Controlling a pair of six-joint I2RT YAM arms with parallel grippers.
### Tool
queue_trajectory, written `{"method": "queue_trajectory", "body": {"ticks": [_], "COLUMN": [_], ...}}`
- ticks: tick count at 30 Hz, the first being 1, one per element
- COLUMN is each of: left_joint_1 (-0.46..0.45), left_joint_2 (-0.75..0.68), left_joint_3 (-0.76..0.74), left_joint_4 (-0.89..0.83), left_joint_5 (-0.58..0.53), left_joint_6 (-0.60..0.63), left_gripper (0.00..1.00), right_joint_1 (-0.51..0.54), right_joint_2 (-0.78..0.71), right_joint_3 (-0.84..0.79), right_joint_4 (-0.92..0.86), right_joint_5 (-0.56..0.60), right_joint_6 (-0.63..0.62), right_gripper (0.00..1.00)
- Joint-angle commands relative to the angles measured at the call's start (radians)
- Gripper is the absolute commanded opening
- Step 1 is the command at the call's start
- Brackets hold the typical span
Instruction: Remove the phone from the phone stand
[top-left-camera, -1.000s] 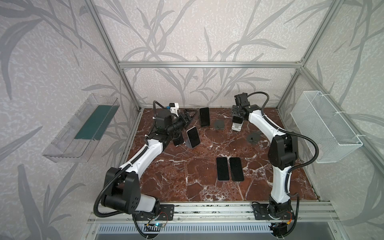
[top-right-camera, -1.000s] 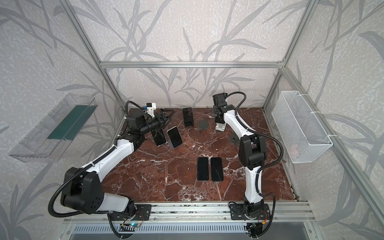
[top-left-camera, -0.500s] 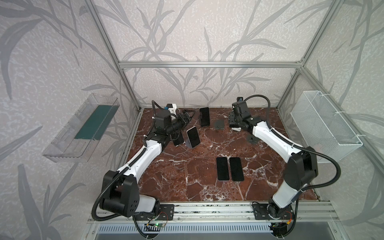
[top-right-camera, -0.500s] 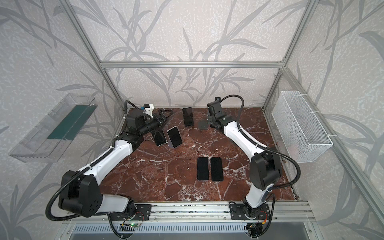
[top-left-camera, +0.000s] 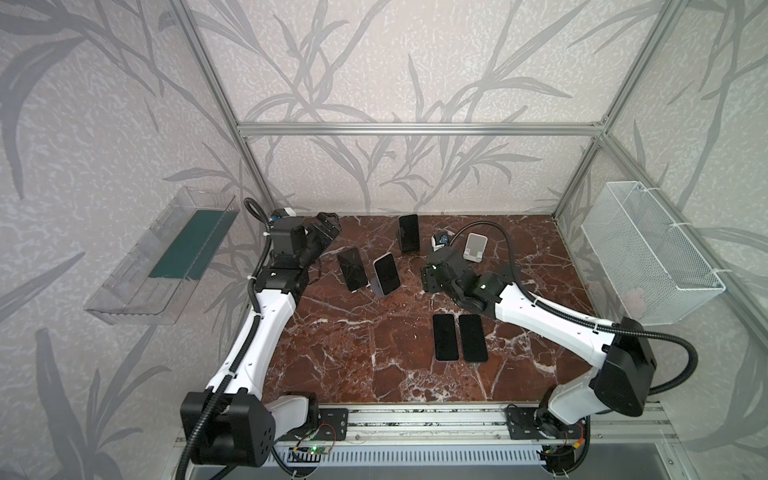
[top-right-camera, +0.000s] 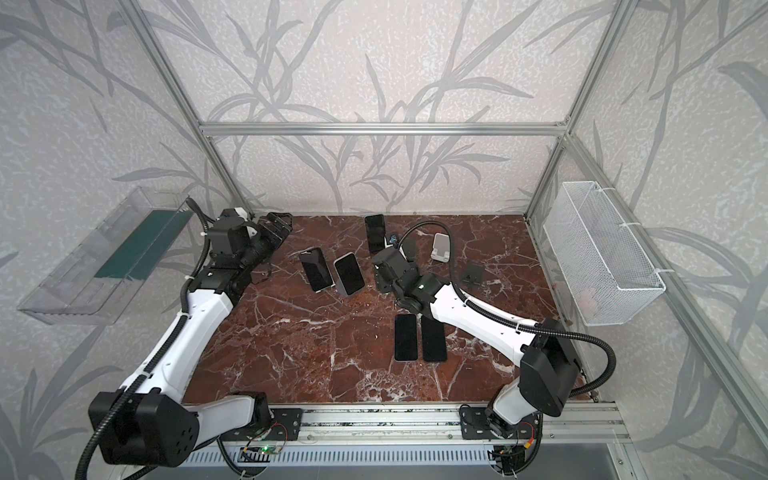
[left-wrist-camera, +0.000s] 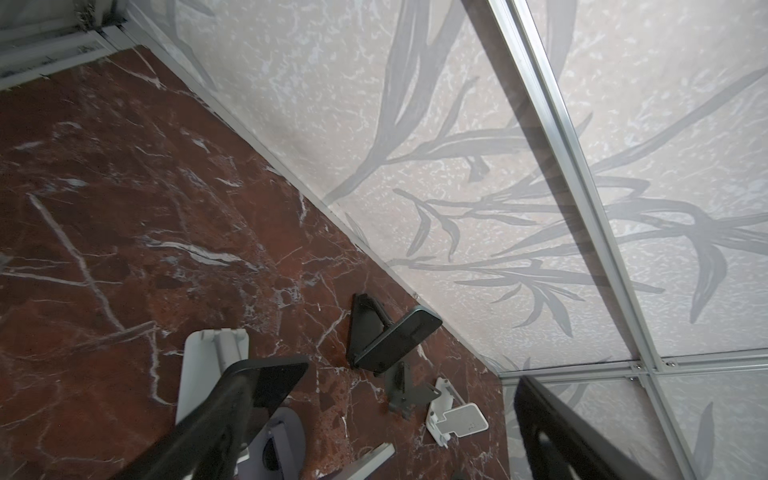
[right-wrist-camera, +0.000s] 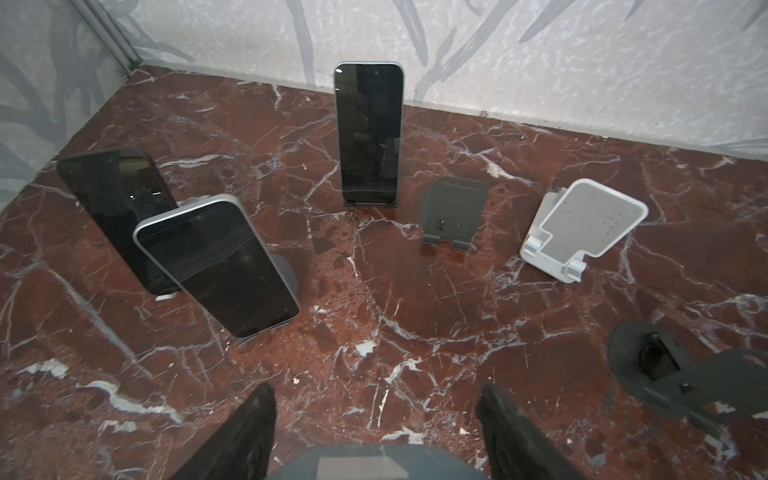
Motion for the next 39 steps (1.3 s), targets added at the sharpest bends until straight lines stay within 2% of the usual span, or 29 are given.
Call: {"method": "queue_trajectory", "body": {"ticks": [1,4,8,13,19,25,39], "left_joint_1": [-0.003,-0.009,-0.010,-0.033,-0.130,-0.166,-0.199], "left_joint_2": [-0.005,-0.002,-0.015,-0.026,-0.032,-0.020,-0.005], "left_joint_3": [0.021,-0.020,-0.064,-0.079,-0.059,-0.051,-0.054], "left_joint_4": [-0.034,0.067,0.138,0.195,0.201,0.193,0.225], "left_joint_5": [0.009,0.099,0.120,0.154,0.179,0.187,0.223], "left_joint_6": [0.012,-0.059,-0.113,-0.117,-0.076,-0.069,-0.078], "left_gripper": [0.97,0.96,0.96,0.96,0.95,0.95,0.94], "right_joint_1": [0.055,0.093,0.128,0.137,0.141,0.141,0.141], "right_joint_2": [-0.030,-0.018,0.021,0.078,0.137,0.200,0.259], "right_joint_3": [-0.016,-0.044,-0.060,-0.068,-0.058,-0.038,-0.050], "right_joint_4": [-0.021,-0.040,-0.051,-0.087,-0.148,-0.189,-0.144], "right_joint_5": [0.031,0.010,-0.039,-0.106,-0.169,-0.215,-0.299], "right_joint_6": [0.076,0.137,0.186,0.287,0.377,0.404,0.425], "right_gripper": [0.59,0.59,0.59,0.58,0.58,0.58,0.58]}}
